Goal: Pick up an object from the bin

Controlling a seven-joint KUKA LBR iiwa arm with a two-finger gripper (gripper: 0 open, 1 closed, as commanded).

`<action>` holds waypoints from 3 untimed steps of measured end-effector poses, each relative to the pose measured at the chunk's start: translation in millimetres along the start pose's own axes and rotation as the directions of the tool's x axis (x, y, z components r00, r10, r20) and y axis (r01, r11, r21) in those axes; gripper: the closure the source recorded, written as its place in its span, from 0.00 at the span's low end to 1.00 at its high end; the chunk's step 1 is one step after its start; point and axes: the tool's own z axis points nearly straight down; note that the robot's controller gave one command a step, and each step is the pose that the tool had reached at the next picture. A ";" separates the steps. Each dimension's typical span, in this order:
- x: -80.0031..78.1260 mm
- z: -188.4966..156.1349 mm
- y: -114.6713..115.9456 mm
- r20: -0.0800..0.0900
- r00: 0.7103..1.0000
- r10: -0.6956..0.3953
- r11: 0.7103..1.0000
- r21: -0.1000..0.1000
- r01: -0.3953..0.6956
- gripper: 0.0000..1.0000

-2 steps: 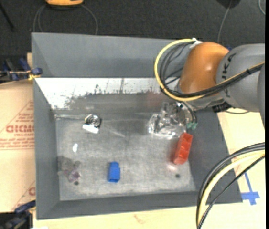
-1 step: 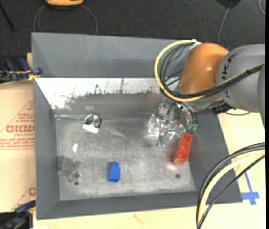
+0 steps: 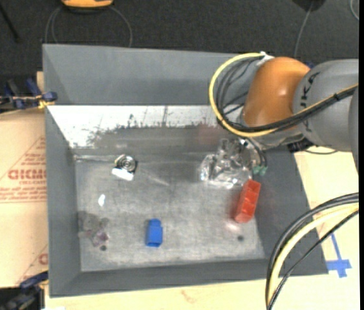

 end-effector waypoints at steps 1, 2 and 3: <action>60.5 -115.6 53.2 -0.019 0.991 0.130 0.992 -0.002 -0.130 1.00; 60.9 -110.8 51.0 -0.025 0.991 0.131 0.991 0.001 -0.131 0.00; 155.4 2.1 52.0 -0.039 0.999 0.002 1.000 -0.001 -0.002 0.00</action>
Offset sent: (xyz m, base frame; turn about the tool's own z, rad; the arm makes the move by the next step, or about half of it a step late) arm -0.0625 0.0549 0.1080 0.1344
